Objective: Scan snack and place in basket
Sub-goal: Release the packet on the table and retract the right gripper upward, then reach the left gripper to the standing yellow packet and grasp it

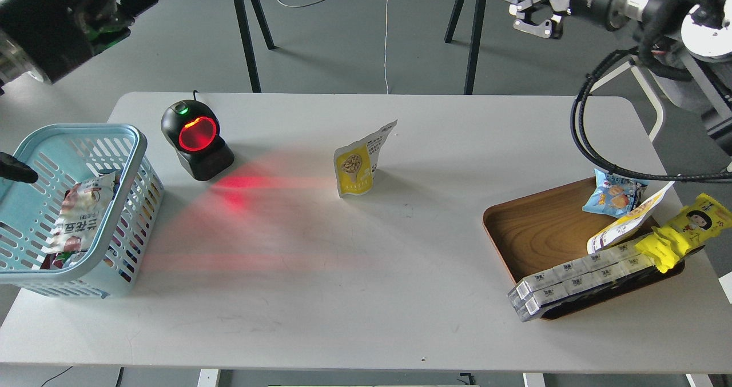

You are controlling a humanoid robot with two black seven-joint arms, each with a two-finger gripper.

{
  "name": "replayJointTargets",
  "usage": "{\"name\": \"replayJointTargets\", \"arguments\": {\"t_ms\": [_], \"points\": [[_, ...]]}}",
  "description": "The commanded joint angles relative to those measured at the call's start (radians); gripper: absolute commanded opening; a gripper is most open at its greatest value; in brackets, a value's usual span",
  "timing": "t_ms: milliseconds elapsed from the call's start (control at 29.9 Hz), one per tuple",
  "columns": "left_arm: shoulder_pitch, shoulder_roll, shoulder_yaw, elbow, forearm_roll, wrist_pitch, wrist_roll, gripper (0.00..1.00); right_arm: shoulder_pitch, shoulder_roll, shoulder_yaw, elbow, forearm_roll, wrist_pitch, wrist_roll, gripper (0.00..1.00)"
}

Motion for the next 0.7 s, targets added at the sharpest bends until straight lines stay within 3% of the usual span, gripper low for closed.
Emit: {"name": "replayJointTargets", "arguments": {"t_ms": [0, 100, 267, 501, 668], "points": [[0.002, -0.010, 0.069, -0.051, 0.230, -0.010, -0.002, 1.00, -0.123, -0.004, 0.082, -0.058, 0.011, 0.090, 0.083, 0.97], [-0.001, -0.063, 0.129, -0.085, 0.440, 0.001, -0.002, 1.00, -0.210, 0.007, 0.131, -0.086, 0.016, 0.160, 0.163, 0.97], [-0.006, -0.218, 0.165, -0.095, 0.846, -0.002, -0.002, 1.00, -0.335, 0.035, 0.187, -0.087, 0.020, 0.182, 0.266, 0.97], [-0.014, -0.301, 0.316, -0.088, 1.183, -0.005, 0.012, 1.00, -0.373, 0.062, 0.214, -0.087, 0.025, 0.174, 0.277, 0.98], [-0.015, -0.404, 0.353, -0.030, 1.199, -0.028, 0.012, 0.99, -0.372, 0.070, 0.217, -0.086, 0.025, 0.170, 0.277, 0.98]]}}
